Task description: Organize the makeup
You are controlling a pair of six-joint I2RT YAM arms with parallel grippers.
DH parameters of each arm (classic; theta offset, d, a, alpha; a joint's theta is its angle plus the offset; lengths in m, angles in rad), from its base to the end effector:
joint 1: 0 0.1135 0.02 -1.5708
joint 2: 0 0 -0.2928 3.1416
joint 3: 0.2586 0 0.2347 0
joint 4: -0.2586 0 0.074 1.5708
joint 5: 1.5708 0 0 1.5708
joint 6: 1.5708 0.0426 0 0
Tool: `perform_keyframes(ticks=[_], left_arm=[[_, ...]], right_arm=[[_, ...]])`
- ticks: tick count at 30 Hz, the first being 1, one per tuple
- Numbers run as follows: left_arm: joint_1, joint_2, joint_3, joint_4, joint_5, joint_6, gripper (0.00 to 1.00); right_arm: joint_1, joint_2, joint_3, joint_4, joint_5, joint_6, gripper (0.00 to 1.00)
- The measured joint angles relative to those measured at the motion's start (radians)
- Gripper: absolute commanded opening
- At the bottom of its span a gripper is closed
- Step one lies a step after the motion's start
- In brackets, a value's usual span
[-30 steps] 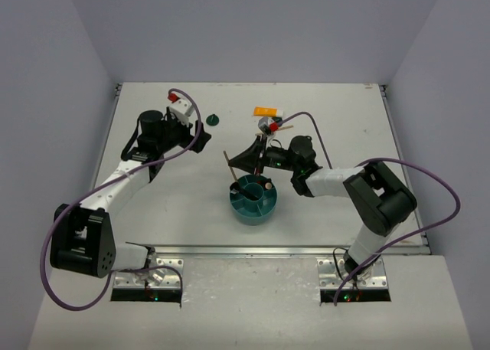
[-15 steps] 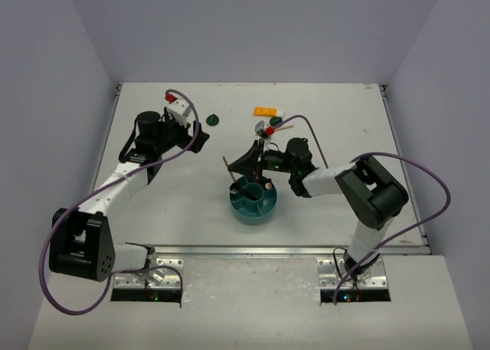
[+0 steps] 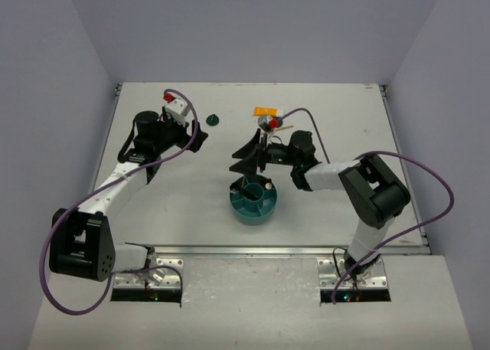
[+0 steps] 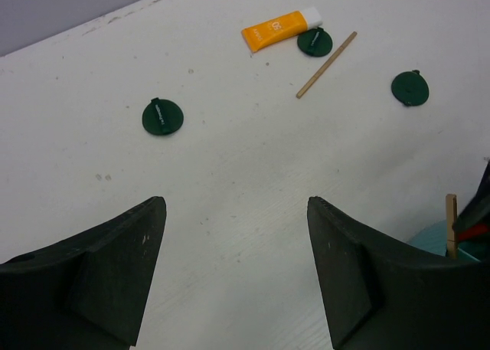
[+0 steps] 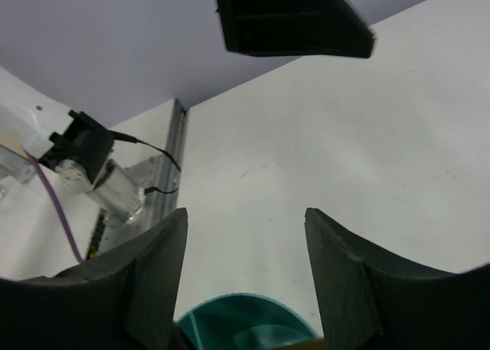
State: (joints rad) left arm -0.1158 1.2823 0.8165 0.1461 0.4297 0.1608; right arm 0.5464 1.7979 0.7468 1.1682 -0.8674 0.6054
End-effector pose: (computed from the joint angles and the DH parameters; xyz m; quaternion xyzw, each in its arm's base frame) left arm 0.2695 -0.0492 0.3105 0.2328 0.7672 -0.1599 0.5758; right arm 0.2835 0.2104 0.2435 -0.2961 0.6120 0.6035 0.4166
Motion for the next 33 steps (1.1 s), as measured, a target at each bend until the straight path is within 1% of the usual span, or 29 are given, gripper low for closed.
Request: perform_keyframes(ticks=[2, 3, 5, 7, 8, 10, 11, 13, 16, 19, 21, 24, 28, 31, 33], left_arm=[[0.002, 0.0, 0.0, 0.0, 0.0, 0.003, 0.72], [0.004, 0.0, 0.0, -0.001, 0.0, 0.004, 0.72], [0.008, 0.0, 0.0, -0.001, -0.001, 0.007, 0.72], [0.013, 0.0, 0.0, -0.001, -0.002, 0.007, 0.72], [0.013, 0.001, 0.0, 0.0, -0.004, 0.007, 0.73], [0.015, 0.002, 0.0, 0.0, -0.005, 0.007, 0.73], [0.015, 0.005, 0.0, 0.001, -0.005, 0.007, 0.73], [0.015, 0.014, 0.0, 0.001, -0.006, 0.009, 0.73], [0.015, 0.042, 0.003, 0.0, -0.007, 0.014, 0.73], [0.015, 0.074, 0.014, 0.0, -0.009, 0.019, 0.73], [0.015, 0.087, 0.022, 0.0, -0.011, 0.022, 0.73], [0.016, 0.1, 0.035, 0.004, -0.012, 0.027, 0.74], [0.02, 0.107, 0.039, 0.013, -0.02, 0.035, 0.74], [0.027, 0.11, 0.039, 0.015, -0.025, 0.039, 0.74], [0.032, 0.111, 0.039, 0.016, -0.028, 0.041, 0.75]], right_arm=[[-0.05, -0.006, 0.055, -0.057, -0.018, 0.017, 0.79], [-0.081, -0.011, 0.093, -0.107, -0.027, 0.02, 0.79], [-0.153, -0.017, 0.21, -0.279, -0.012, -0.006, 0.82], [-0.207, -0.019, 0.362, -0.523, 0.043, -0.104, 0.82], [-0.227, -0.019, 0.437, -0.658, 0.098, -0.152, 0.82], [-0.246, 0.006, 0.617, -0.912, 0.28, -0.215, 0.84], [-0.249, 0.028, 0.701, -1.017, 0.379, -0.224, 0.85], [-0.25, 0.068, 0.811, -1.159, 0.553, -0.217, 0.85], [-0.249, 0.125, 0.872, -1.306, 0.756, -0.12, 0.86], [-0.249, 0.208, 0.904, -1.437, 0.899, 0.018, 0.82], [-0.249, 0.276, 0.936, -1.525, 0.967, 0.136, 0.77], [-0.25, 0.353, 0.982, -1.635, 1.033, 0.305, 0.74], [-0.249, 0.396, 1.025, -1.742, 1.081, 0.534, 0.69], [-0.25, 0.419, 1.077, -1.788, 1.098, 0.65, 0.61], [-0.251, 0.437, 1.111, -1.806, 1.103, 0.72, 0.58]])
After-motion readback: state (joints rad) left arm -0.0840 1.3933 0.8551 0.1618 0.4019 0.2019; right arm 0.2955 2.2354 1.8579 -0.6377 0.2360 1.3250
